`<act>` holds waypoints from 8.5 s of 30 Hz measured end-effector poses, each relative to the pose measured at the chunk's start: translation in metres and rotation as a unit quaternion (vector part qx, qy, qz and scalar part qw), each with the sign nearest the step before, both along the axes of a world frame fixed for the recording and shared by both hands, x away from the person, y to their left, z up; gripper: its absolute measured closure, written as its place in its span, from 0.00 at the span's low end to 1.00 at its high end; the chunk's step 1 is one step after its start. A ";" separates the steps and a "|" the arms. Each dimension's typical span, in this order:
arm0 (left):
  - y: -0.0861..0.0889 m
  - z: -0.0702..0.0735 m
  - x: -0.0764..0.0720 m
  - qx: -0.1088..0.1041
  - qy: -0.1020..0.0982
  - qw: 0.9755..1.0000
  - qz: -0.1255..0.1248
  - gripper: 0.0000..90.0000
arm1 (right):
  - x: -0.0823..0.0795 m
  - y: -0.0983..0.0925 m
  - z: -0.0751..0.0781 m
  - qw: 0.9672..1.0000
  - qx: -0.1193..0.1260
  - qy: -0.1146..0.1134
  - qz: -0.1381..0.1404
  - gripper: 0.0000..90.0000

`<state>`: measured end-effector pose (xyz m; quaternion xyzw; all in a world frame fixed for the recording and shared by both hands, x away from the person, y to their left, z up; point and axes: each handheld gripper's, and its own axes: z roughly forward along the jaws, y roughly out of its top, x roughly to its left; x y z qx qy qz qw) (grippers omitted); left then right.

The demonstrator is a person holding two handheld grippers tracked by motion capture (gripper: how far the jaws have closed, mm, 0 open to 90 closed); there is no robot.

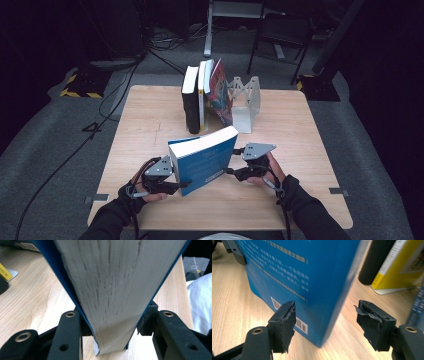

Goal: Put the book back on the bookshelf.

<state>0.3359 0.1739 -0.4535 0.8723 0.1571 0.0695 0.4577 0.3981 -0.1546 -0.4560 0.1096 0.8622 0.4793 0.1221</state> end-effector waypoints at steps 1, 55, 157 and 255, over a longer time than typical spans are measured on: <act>0.000 0.000 0.000 0.000 0.000 1.000 0.000 0.64 | 0.000 0.000 0.000 1.000 0.000 0.000 0.000 0.35; -0.082 -0.006 0.064 -0.032 0.002 0.999 0.022 0.35 | -0.065 -0.060 0.066 0.996 0.031 -0.059 -0.060 0.64; -0.017 -0.051 0.009 0.093 0.042 0.987 0.124 0.16 | 0.152 -0.024 0.164 0.940 0.042 -0.019 -0.339 0.66; -0.020 -0.051 0.009 0.093 0.041 0.988 0.113 0.16 | 0.075 -0.070 0.016 0.928 0.100 0.001 -0.359 0.67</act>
